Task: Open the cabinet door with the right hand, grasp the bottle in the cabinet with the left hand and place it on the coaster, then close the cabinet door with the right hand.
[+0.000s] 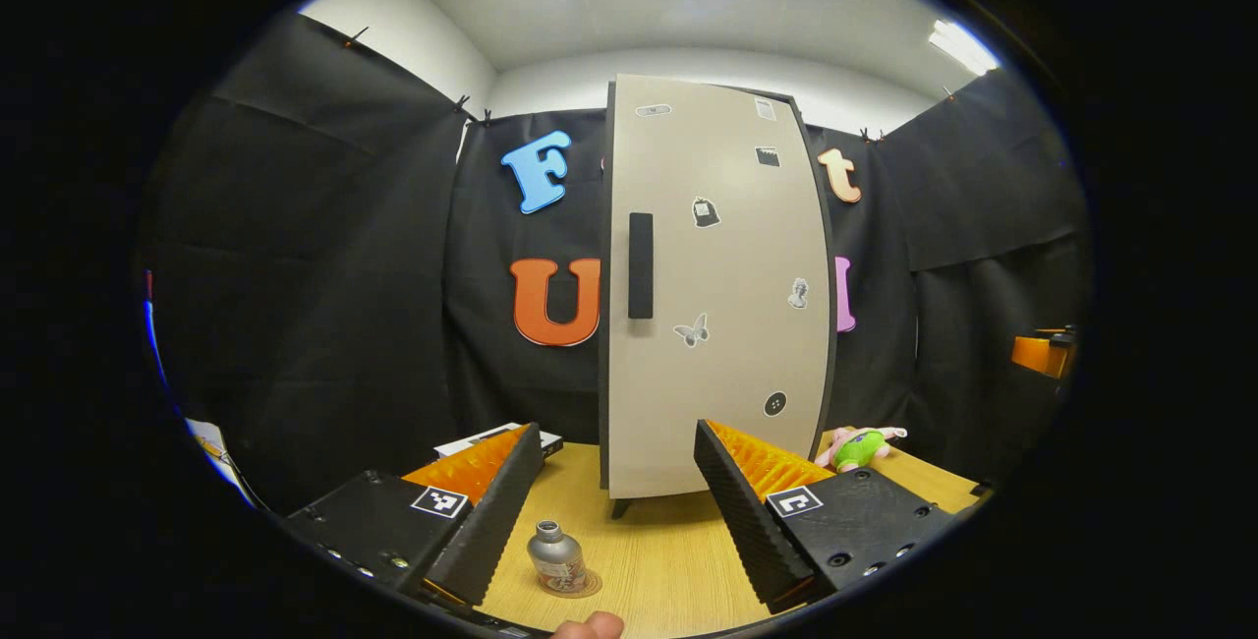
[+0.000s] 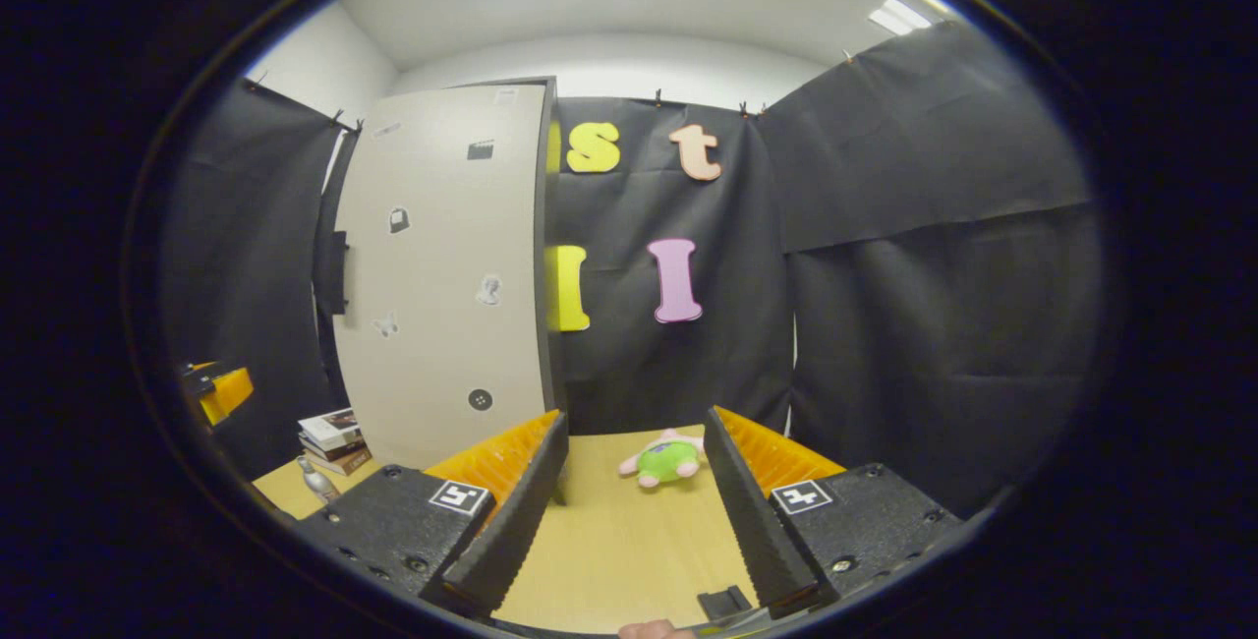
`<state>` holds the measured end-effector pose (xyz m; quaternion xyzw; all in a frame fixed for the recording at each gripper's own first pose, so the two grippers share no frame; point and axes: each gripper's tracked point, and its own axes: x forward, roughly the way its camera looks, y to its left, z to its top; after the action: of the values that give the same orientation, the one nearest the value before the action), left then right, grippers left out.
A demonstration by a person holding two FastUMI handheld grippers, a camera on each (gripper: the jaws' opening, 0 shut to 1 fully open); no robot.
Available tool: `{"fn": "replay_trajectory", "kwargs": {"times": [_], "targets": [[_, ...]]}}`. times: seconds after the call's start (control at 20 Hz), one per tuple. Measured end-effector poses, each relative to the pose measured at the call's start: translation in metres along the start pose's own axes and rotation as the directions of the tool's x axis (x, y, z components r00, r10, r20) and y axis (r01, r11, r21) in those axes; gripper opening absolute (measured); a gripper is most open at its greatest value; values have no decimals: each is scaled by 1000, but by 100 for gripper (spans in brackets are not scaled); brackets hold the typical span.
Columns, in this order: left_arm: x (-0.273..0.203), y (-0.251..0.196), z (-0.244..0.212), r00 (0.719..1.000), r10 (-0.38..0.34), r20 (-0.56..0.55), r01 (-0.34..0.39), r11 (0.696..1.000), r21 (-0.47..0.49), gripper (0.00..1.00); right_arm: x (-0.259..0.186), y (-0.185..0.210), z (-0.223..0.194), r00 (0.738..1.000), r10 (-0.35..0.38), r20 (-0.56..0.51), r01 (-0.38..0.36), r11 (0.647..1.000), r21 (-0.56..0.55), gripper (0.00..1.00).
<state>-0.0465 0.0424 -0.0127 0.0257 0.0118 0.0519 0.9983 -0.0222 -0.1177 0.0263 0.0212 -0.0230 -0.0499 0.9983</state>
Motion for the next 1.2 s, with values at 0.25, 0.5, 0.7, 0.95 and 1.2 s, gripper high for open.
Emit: {"fn": "replay_trajectory", "kwargs": {"times": [0.25, 0.5, 0.7, 0.95, 1.2], "targets": [[1, -5, -2, 1000, -19, -5, 19, 1000, 3, 94, -5, -2, -2, 1000, -5, -9, 6, 1000, 6, 90], [1, -9, -1, 999, -33, -6, 33, 999, 7, 94, -7, -1, 0, 1000, -7, -7, 7, 1000, 10, 90], [2, -9, 0, 999, -36, -7, 36, 999, 9, 94, -7, 0, 1, 1000, -5, -8, 5, 1000, 16, 90], [2, -8, 0, 999, -37, -7, 37, 999, 8, 94, -6, 5, 0, 1000, 2, -13, -2, 1000, 19, 90], [3, -7, -2, 999, -37, -10, 37, 999, 12, 94, -7, 7, 1, 1000, 7, -13, -7, 1000, 20, 90]]}}
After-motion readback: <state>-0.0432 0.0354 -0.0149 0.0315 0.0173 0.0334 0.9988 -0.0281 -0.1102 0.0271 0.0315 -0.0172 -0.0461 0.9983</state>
